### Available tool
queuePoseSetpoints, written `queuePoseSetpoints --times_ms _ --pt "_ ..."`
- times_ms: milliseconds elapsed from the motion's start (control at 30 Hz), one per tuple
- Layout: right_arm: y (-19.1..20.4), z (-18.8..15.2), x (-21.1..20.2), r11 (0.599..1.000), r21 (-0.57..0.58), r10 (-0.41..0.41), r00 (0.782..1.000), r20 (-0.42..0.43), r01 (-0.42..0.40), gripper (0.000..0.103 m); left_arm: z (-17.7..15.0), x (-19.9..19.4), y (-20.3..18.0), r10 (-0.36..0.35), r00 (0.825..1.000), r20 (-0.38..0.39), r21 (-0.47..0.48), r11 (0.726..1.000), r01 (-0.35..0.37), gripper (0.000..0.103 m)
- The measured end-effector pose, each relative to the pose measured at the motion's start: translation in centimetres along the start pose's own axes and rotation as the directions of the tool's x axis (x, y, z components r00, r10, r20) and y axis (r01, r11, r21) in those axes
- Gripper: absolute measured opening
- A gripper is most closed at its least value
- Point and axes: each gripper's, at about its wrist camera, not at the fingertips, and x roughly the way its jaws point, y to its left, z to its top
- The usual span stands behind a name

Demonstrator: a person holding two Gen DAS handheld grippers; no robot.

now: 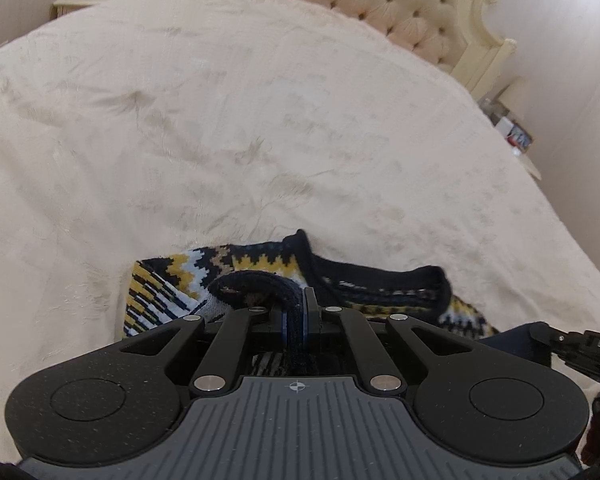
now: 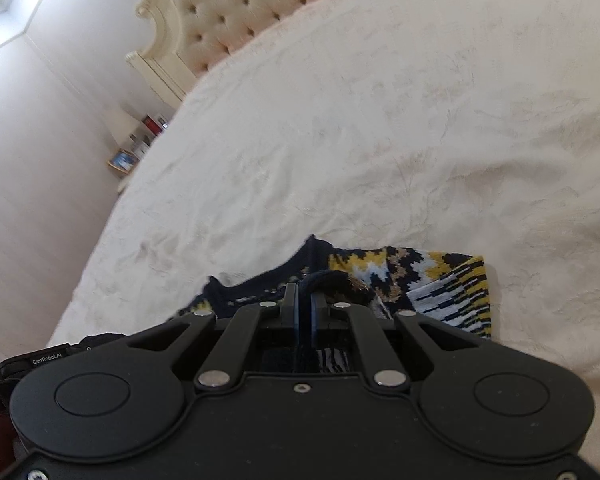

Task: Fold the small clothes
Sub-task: 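Lift the hem with both grippers and fold it up toward the collar, then release the hem and press the folded sweater flat with both grippers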

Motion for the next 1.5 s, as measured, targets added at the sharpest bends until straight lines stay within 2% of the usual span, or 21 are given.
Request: queuePoseSetpoints --times_ms 200,300,367,433,500,533,667,767,900,1067,1200,1367,1500 --pt "-0.8 0.8 2.9 1.000 0.006 -0.020 0.999 -0.041 0.020 0.016 1.0 3.1 1.2 0.014 0.998 -0.059 -0.040 0.999 -0.016 0.009" --pt "-0.9 1.2 3.9 0.999 0.001 -0.038 0.998 -0.046 0.038 0.020 1.4 3.8 1.5 0.038 0.998 -0.053 -0.035 0.999 -0.040 0.031" --pt "-1.0 1.4 4.6 0.999 -0.002 -0.048 0.997 -0.052 0.048 0.021 1.9 3.9 1.7 0.043 0.999 -0.031 -0.031 0.999 -0.044 0.031" --pt "-1.0 1.6 5.0 0.999 -0.009 -0.051 0.997 -0.059 0.051 0.021 2.4 3.9 1.9 0.045 0.999 -0.023 -0.037 0.998 -0.046 0.038" --pt "-0.9 1.8 5.4 0.998 -0.018 -0.058 0.996 -0.063 0.057 0.024 3.1 3.8 1.9 0.055 0.998 -0.010 -0.036 0.998 -0.055 0.040" --pt "-0.8 1.8 5.4 0.998 -0.020 -0.058 0.997 -0.059 0.057 0.027 3.3 3.6 1.9 0.060 0.998 -0.003 -0.032 0.998 -0.060 0.042" --pt "-0.7 2.1 4.9 0.998 -0.020 -0.055 0.998 -0.009 0.054 0.050 4.0 2.9 1.6 0.069 0.998 0.011 -0.010 0.998 -0.069 0.048" --pt "-0.3 2.4 4.3 0.997 -0.033 -0.066 0.998 0.022 0.066 0.053 4.1 2.0 1.1 0.076 0.997 0.014 0.002 0.997 -0.076 0.052" --pt "0.8 2.1 3.2 0.994 -0.093 -0.061 0.998 0.025 0.063 0.057 3.3 0.8 -0.2 0.096 0.995 -0.002 0.049 0.994 -0.096 0.079" --pt "3.1 0.2 2.5 0.973 -0.223 -0.075 0.997 -0.032 0.066 0.059 0.1 -0.4 -2.3 0.109 0.993 -0.055 0.140 0.985 -0.100 0.079" --pt "4.9 -2.8 2.4 0.951 -0.305 -0.087 0.991 -0.101 0.053 0.059 -3.6 -0.1 -3.7 0.134 0.983 -0.126 0.209 0.972 -0.106 0.079" --pt "6.9 -7.0 3.4 0.904 -0.425 -0.138 0.970 -0.200 0.041 0.062 -7.1 0.9 -3.8 0.180 0.964 -0.196 0.260 0.957 -0.126 0.079" --pt "7.6 -9.7 4.5 0.839 -0.541 -0.223 0.944 -0.245 0.058 0.064 -8.7 2.3 -2.4 0.264 0.938 -0.226 0.304 0.934 -0.189 0.079"
